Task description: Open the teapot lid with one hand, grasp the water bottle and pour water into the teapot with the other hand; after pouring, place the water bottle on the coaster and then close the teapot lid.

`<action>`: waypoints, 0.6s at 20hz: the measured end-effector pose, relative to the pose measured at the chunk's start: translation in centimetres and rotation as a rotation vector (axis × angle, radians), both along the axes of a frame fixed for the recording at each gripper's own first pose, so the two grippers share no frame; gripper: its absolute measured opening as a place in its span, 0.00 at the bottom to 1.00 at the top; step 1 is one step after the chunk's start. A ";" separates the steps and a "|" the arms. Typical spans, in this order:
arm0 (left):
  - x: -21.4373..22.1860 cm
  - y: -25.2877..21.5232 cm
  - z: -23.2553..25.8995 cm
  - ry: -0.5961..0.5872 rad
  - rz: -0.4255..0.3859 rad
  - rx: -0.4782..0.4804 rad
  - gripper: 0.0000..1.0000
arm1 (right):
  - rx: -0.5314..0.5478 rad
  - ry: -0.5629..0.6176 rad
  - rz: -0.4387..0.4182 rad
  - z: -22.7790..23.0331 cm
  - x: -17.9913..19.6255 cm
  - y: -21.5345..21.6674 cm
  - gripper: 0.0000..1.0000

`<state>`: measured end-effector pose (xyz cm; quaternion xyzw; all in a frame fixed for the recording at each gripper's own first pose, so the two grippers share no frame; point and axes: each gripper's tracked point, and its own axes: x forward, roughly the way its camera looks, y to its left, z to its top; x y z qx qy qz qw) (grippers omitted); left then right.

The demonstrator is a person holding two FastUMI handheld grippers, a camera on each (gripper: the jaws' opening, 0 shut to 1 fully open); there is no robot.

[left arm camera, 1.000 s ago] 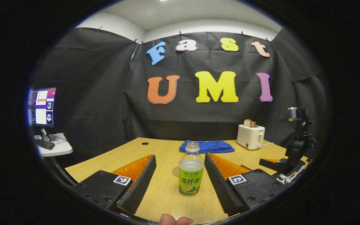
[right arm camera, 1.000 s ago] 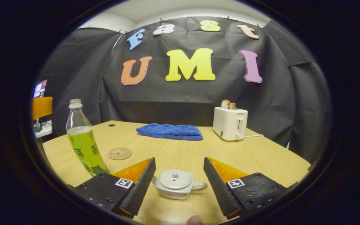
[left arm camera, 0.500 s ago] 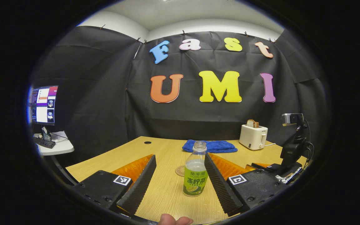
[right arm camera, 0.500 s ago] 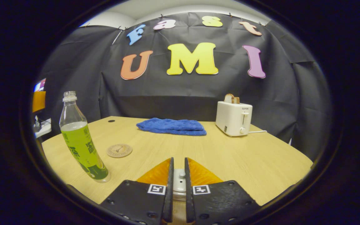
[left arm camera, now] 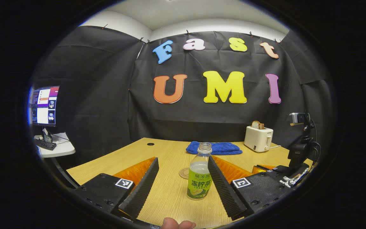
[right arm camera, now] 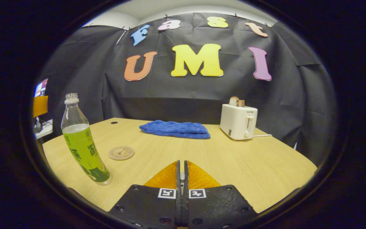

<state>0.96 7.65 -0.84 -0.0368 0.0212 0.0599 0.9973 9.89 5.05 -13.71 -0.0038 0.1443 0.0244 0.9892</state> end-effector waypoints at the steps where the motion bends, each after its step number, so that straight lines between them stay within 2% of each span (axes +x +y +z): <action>1: 0.1 -0.1 -0.3 0.005 -0.001 -0.003 0.97 | 0.014 -0.002 0.003 0.4 0.0 0.0 0.00; 6: 0.2 -0.9 -0.8 0.015 -0.009 0.000 0.97 | 0.031 -0.016 0.027 1.5 -0.1 -0.2 0.00; 12: 0.1 -2.4 -4.5 0.082 -0.050 -0.006 0.98 | 0.025 -0.051 0.037 4.2 -1.2 -1.9 0.00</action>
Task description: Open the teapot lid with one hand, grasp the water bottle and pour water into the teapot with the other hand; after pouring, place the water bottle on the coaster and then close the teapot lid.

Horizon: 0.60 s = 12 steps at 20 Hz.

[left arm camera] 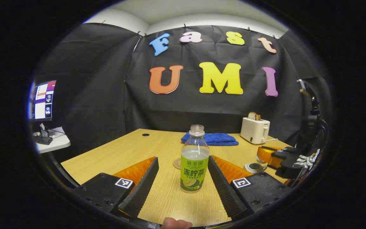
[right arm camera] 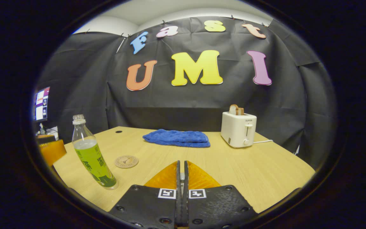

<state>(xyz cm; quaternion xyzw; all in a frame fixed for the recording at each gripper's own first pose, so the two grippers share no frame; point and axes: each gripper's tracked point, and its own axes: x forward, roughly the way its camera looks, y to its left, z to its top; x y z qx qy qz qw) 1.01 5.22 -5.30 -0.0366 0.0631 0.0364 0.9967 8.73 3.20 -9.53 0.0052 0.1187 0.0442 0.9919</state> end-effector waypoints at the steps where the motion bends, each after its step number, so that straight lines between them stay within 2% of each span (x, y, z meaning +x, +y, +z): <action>1: 0.1 -0.2 -0.6 0.011 0.000 0.004 0.98 | 0.001 -0.006 -0.002 0.5 -0.2 -0.4 0.00; 8: 1.9 -1.3 -4.6 0.089 -0.011 0.017 0.98 | -0.014 -0.030 -0.023 2.5 -2.1 -3.5 0.00; 12: 3.2 -1.8 -6.7 0.136 -0.028 -0.022 0.98 | -0.018 -0.030 -0.045 2.7 -2.4 -5.1 0.00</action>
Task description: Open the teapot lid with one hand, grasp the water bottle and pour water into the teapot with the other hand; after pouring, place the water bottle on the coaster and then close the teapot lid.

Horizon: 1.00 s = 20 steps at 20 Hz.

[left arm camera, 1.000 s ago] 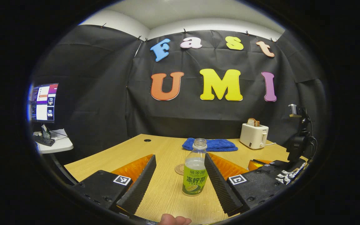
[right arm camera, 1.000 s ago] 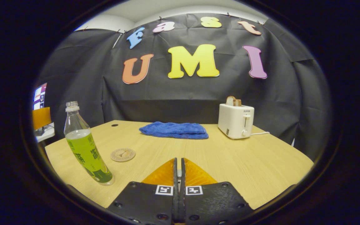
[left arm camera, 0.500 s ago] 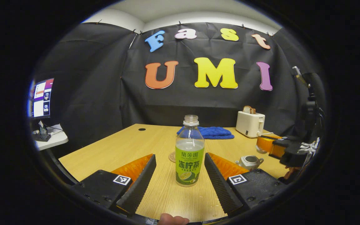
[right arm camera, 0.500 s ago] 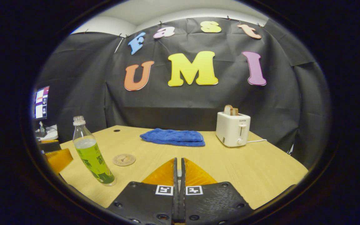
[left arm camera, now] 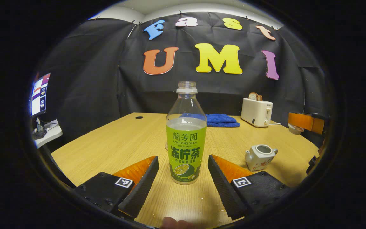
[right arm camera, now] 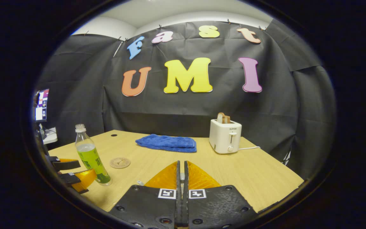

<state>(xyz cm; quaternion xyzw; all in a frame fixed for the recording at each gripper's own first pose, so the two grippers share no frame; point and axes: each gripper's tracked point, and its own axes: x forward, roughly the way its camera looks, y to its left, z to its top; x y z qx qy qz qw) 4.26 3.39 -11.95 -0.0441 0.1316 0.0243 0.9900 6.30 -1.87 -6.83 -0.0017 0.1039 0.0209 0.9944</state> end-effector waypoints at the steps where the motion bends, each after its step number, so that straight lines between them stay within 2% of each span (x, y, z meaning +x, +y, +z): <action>1: 0.3 -0.2 -0.3 0.009 -0.003 -0.014 0.98 | -0.001 0.001 -0.004 0.0 -0.1 -0.3 0.02; 5: 1.7 0.0 -0.8 0.019 0.006 -0.032 0.98 | -0.004 0.008 -0.013 0.0 -0.2 -0.9 0.00; 10: 2.4 0.7 -1.0 0.025 0.023 -0.009 0.98 | -0.013 0.011 -0.004 -0.1 -0.2 -1.0 0.02; 11: 2.5 0.6 -1.1 0.023 0.021 -0.008 0.96 | -0.009 0.013 0.002 -0.1 -0.2 -0.9 0.02; 14: 2.6 0.8 -0.8 0.023 0.027 0.015 0.84 | -0.002 0.021 0.013 -0.5 -0.3 -0.8 0.00; 17: 2.4 1.4 -0.6 0.048 0.029 0.081 0.80 | 0.007 0.021 0.021 -0.5 -0.3 -1.3 0.00; 20: 2.3 2.0 0.6 0.066 0.008 0.215 0.77 | 0.016 0.022 0.028 -0.8 -0.6 -1.7 0.00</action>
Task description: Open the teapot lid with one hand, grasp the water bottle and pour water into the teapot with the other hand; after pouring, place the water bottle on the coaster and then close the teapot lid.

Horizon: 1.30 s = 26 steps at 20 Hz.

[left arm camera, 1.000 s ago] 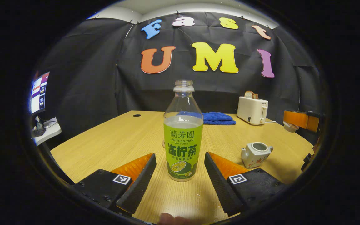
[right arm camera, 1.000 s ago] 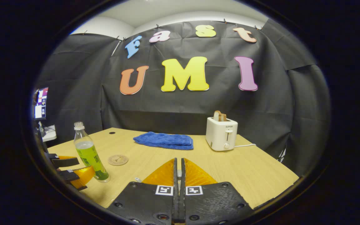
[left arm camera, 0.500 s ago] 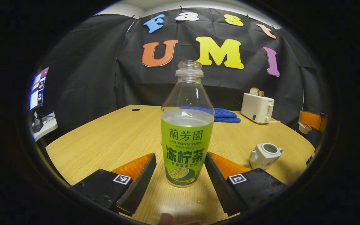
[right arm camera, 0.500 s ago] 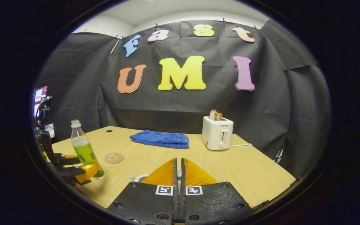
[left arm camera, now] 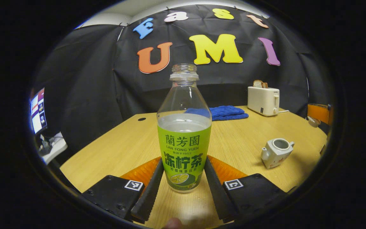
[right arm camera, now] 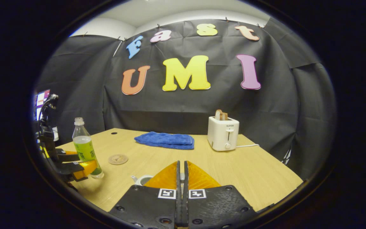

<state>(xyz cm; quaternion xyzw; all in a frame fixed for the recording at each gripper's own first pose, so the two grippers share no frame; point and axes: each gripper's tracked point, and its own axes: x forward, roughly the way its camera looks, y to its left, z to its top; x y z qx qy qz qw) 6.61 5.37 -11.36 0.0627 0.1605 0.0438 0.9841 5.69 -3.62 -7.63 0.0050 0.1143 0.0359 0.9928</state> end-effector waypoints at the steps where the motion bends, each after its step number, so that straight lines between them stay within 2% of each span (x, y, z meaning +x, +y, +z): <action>1: -0.1 0.7 0.2 0.010 -0.001 0.061 0.77 | 0.000 0.003 0.003 0.0 -0.1 -0.1 0.00; 4: -0.3 1.9 1.7 0.017 -0.019 0.269 0.76 | 0.015 0.009 0.000 -0.4 -0.3 -1.1 0.00; 12: -0.2 2.5 3.5 0.080 -0.074 0.718 0.76 | 0.018 -0.006 -0.010 0.0 -1.2 -3.8 0.00; 15: -0.1 1.5 3.9 0.093 -0.124 0.885 0.76 | 0.023 -0.009 -0.014 -0.1 -1.6 -4.8 0.00; 18: 0.4 -0.5 4.2 0.091 -0.177 0.977 0.72 | 0.021 -0.008 -0.017 -0.4 -1.9 -5.8 0.02; 20: 0.6 -1.4 4.3 0.089 -0.203 1.044 0.76 | 0.021 -0.005 -0.020 -0.6 -2.1 -6.4 0.02; 26: 1.6 -2.6 4.3 0.159 -0.296 1.250 0.75 | 0.009 -0.004 -0.023 -0.9 -2.6 -7.7 0.02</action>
